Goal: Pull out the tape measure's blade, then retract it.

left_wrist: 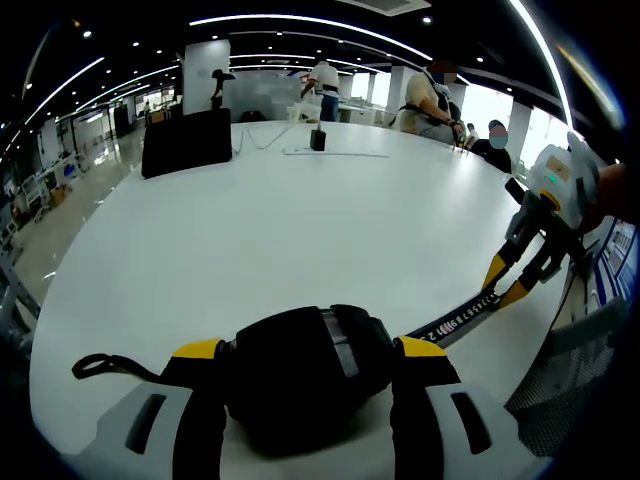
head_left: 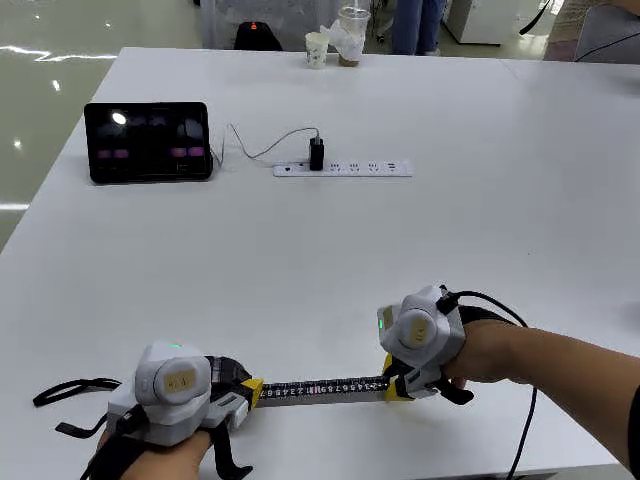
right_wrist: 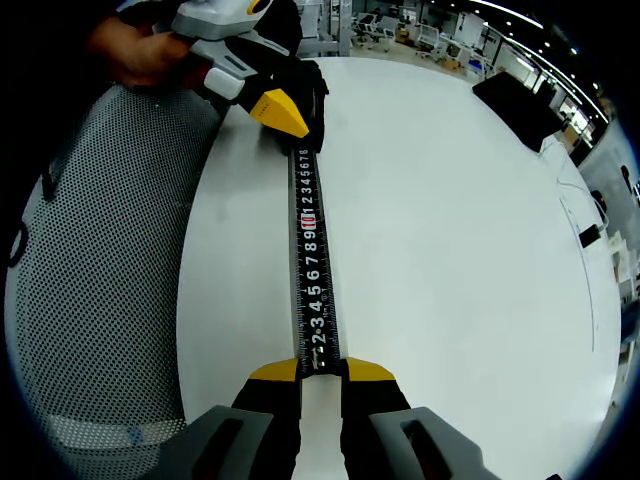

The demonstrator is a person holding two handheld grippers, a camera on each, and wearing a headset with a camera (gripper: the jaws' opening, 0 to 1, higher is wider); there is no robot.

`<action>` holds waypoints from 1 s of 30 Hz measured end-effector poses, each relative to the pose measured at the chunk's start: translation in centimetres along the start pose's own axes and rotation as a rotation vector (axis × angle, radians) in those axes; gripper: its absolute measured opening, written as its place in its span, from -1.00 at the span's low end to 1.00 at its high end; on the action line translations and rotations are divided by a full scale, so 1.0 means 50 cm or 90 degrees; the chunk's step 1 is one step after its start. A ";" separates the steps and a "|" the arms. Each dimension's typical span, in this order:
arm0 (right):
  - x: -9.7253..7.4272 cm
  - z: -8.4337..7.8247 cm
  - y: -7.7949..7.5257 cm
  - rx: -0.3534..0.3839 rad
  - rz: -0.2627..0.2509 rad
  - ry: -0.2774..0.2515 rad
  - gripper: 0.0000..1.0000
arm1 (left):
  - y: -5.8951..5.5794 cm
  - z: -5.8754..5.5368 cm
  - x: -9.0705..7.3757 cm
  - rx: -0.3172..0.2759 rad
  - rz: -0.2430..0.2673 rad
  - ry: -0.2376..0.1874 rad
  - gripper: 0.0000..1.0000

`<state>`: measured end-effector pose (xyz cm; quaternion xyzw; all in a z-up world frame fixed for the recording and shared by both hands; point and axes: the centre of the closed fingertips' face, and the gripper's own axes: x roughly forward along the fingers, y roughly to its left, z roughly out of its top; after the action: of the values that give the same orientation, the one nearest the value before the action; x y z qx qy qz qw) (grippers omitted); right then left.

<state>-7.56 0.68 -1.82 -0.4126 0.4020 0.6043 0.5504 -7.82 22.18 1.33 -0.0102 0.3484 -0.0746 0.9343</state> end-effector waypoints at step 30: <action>0.008 0.020 0.002 -0.006 -0.001 -0.003 -0.78 | 0.001 -0.001 0.002 0.005 0.001 0.000 0.25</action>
<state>-7.75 1.76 -1.85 -0.4145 0.3976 0.6064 0.5500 -7.79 22.20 1.24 -0.0063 0.3484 -0.0755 0.9343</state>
